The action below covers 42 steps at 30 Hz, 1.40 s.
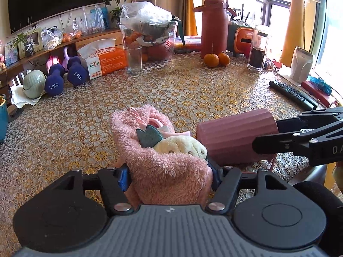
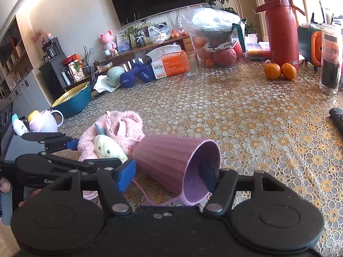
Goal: Organize objects
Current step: 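Close the right tool on the rim of the pink mug while the left tool holds the pink towel bundle, then lift the pink mug off the table with the right tool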
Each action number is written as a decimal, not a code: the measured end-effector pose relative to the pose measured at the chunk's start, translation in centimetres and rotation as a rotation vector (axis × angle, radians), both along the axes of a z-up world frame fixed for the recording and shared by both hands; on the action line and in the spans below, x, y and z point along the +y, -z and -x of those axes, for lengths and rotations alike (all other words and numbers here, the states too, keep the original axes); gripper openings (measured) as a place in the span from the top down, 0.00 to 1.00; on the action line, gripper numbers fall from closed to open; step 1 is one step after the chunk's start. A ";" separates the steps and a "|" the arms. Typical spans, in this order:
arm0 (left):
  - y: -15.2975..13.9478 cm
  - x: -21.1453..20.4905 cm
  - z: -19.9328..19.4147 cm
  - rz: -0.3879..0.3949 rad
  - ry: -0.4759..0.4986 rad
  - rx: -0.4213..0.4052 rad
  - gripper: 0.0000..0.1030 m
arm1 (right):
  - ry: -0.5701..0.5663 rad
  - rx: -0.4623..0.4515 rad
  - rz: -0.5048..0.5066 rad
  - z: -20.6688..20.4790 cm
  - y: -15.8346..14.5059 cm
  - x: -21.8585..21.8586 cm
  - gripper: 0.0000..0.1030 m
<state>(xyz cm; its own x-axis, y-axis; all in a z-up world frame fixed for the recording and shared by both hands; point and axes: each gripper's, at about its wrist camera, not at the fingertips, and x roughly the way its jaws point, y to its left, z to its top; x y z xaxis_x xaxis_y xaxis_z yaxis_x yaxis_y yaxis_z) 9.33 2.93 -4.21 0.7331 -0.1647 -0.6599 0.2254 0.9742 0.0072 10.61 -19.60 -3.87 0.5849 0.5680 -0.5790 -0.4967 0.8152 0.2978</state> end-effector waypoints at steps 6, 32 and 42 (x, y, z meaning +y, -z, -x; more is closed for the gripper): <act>-1.6 0.2 0.6 0.020 -0.008 -0.016 0.37 | 0.009 0.029 -0.013 -0.5 0.4 0.1 0.59; -4.7 -4.4 -2.7 0.262 0.157 0.074 0.37 | -0.170 -0.161 0.106 1.8 -0.1 1.9 0.86; -2.5 -0.5 -4.3 0.176 0.002 0.092 0.37 | -0.186 -0.182 0.129 2.4 0.1 1.8 0.85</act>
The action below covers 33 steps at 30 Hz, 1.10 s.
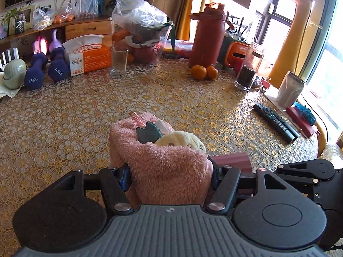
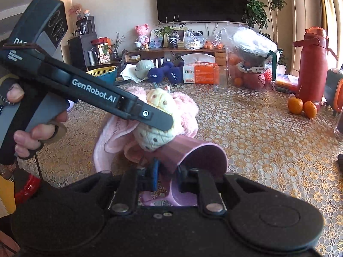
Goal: Organize objects
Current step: 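Lift the pink mug off the table with the right tool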
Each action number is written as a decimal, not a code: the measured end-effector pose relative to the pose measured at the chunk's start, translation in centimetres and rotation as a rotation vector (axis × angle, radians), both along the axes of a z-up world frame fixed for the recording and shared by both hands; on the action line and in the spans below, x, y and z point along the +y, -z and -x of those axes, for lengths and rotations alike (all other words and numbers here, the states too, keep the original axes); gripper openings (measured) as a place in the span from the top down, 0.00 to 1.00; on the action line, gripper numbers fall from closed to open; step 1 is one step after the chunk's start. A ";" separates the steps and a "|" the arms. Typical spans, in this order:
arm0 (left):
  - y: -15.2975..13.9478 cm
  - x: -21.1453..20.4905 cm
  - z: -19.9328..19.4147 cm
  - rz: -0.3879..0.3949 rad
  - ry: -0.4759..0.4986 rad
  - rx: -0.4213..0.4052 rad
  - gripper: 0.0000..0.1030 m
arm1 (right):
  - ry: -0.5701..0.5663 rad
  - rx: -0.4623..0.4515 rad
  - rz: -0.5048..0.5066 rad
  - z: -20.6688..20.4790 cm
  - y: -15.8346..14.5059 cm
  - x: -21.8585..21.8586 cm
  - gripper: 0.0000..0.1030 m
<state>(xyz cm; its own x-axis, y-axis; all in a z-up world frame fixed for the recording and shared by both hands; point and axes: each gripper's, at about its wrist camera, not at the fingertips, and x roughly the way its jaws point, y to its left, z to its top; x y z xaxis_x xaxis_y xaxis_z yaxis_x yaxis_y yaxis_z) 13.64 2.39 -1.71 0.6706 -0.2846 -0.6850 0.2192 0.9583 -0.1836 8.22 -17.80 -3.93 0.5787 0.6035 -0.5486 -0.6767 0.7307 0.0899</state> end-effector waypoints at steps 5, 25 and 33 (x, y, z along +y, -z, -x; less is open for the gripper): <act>-0.9 1.5 0.3 -0.027 -0.050 -0.010 0.38 | -0.034 -0.041 0.040 0.4 -0.1 0.3 0.86; -0.7 -2.5 1.3 -0.022 0.072 -0.005 0.37 | -0.117 -0.113 0.120 0.8 -0.4 0.2 0.85; -0.2 0.7 0.3 -0.081 -0.069 0.027 0.38 | -0.123 -0.132 0.123 1.0 -0.5 0.4 0.85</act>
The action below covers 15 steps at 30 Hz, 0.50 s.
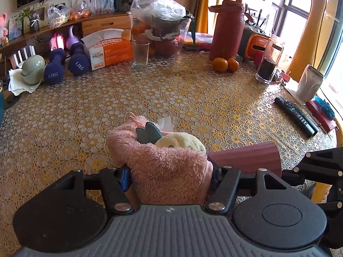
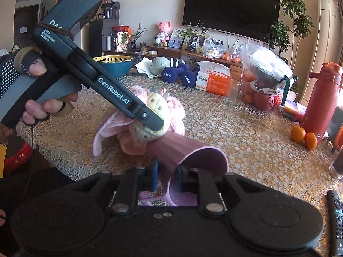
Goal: Organize objects
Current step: 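Lift the pink mug off the table with the right tool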
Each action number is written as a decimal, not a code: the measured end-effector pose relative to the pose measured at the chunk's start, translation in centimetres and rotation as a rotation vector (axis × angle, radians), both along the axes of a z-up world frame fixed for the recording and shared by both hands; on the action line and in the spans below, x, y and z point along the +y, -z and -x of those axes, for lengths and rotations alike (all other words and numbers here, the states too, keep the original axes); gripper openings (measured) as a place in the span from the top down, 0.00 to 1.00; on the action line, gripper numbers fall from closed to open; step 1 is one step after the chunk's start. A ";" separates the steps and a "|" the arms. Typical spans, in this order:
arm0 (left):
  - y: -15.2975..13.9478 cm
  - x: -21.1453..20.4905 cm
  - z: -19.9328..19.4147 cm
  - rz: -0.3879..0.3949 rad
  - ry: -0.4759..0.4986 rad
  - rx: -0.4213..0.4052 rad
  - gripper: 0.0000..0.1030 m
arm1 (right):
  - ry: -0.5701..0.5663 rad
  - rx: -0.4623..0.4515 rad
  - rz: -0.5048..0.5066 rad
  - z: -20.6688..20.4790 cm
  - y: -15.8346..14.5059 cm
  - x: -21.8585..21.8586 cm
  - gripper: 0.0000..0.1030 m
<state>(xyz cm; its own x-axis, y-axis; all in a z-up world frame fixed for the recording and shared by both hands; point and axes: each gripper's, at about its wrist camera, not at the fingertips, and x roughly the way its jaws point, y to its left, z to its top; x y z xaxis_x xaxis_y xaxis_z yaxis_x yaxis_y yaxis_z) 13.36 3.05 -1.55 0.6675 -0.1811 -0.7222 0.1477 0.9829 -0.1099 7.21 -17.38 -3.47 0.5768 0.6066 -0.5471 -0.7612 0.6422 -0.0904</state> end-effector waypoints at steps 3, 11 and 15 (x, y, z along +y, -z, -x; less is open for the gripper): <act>-1.6 -0.4 0.7 0.029 0.030 -0.042 0.38 | 0.002 0.000 -0.001 0.1 0.0 0.0 0.85; -4.5 -4.4 2.0 0.082 0.166 -0.107 0.37 | -0.009 -0.033 0.022 0.6 -0.1 0.5 0.85; -3.5 -6.2 1.9 0.034 0.206 -0.092 0.37 | -0.014 -0.038 0.030 0.6 -0.2 0.7 0.85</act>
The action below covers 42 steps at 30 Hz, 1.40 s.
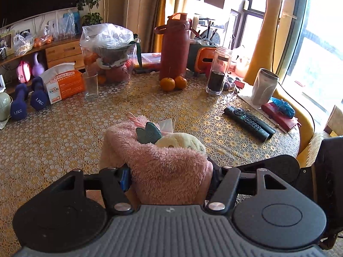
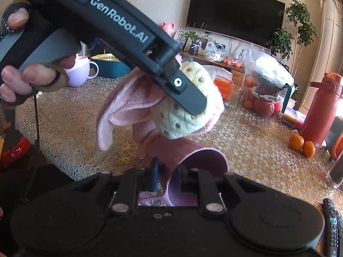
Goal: Organize objects
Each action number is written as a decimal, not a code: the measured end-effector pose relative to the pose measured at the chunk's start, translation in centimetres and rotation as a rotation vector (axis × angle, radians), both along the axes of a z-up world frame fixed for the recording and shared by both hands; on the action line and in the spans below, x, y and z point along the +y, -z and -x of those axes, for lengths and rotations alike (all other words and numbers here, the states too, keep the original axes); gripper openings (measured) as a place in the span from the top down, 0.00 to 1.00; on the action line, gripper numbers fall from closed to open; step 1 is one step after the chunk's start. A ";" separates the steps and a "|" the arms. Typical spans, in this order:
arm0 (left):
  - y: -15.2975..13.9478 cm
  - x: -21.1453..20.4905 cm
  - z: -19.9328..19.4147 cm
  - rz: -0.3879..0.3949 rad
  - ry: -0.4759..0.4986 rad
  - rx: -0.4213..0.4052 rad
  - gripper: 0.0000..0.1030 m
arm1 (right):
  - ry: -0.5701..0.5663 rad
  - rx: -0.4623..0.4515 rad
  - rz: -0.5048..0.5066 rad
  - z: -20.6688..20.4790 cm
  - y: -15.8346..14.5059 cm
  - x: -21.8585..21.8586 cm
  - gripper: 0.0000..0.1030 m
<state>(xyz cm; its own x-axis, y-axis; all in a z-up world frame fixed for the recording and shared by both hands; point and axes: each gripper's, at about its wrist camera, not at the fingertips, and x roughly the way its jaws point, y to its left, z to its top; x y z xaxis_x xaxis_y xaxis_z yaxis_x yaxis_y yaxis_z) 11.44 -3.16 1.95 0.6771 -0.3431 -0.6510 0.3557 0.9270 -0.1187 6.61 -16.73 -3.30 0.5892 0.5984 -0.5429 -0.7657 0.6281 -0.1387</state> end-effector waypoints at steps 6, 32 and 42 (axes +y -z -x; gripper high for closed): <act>1.5 0.6 -1.1 -0.017 -0.039 0.019 0.37 | 0.001 -0.004 0.011 0.1 0.1 0.1 0.85; 0.8 2.4 0.1 0.135 -0.070 0.052 0.37 | 0.295 0.502 -0.533 -6.3 -0.8 -7.3 0.97; 3.7 0.7 -0.7 0.070 -0.083 0.085 0.37 | 0.422 0.648 -0.693 -8.0 0.7 -9.0 0.96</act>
